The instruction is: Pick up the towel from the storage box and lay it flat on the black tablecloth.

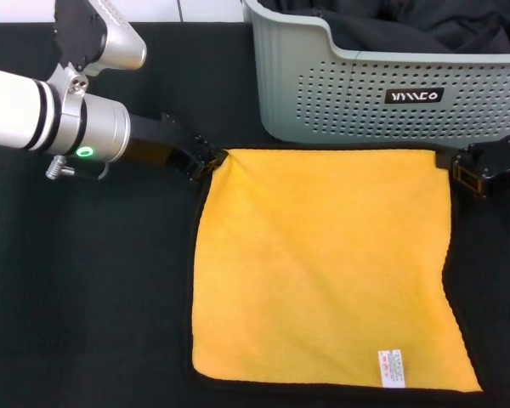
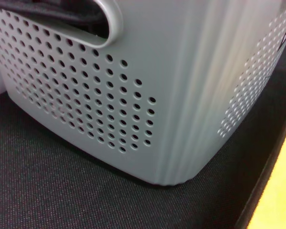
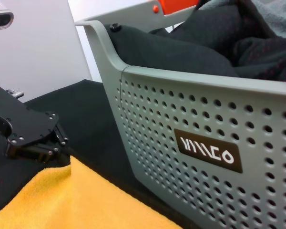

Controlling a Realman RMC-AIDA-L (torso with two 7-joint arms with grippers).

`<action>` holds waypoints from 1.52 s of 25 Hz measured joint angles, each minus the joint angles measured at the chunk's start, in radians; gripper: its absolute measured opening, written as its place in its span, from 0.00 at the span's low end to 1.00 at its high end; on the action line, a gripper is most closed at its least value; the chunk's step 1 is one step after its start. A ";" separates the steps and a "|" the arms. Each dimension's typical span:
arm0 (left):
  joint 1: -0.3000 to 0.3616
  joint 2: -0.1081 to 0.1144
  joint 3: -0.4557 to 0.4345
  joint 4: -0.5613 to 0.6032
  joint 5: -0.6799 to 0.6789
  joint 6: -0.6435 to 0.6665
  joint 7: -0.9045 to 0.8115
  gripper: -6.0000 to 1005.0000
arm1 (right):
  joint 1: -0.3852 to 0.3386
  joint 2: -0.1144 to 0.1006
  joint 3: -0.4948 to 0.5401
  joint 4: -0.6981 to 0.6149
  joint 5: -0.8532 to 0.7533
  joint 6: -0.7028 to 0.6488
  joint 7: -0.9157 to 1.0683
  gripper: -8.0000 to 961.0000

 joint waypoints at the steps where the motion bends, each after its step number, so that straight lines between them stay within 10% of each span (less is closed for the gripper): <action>1: 0.000 0.000 0.000 0.000 0.000 0.000 0.000 0.01 | 0.000 0.000 0.001 0.000 0.000 0.000 0.000 0.10; 20: 0.013 0.010 -0.002 0.001 -0.068 0.044 -0.001 0.11 | 0.005 0.012 0.004 -0.010 -0.031 -0.025 0.058 0.10; 30: 0.024 0.011 -0.006 0.044 -0.076 0.102 0.000 0.48 | -0.001 0.012 0.005 -0.011 -0.030 -0.018 0.061 0.56; 38: 0.011 0.031 0.025 0.169 -0.010 0.215 -0.096 0.48 | -0.028 0.011 0.033 -0.033 -0.028 0.037 0.059 0.72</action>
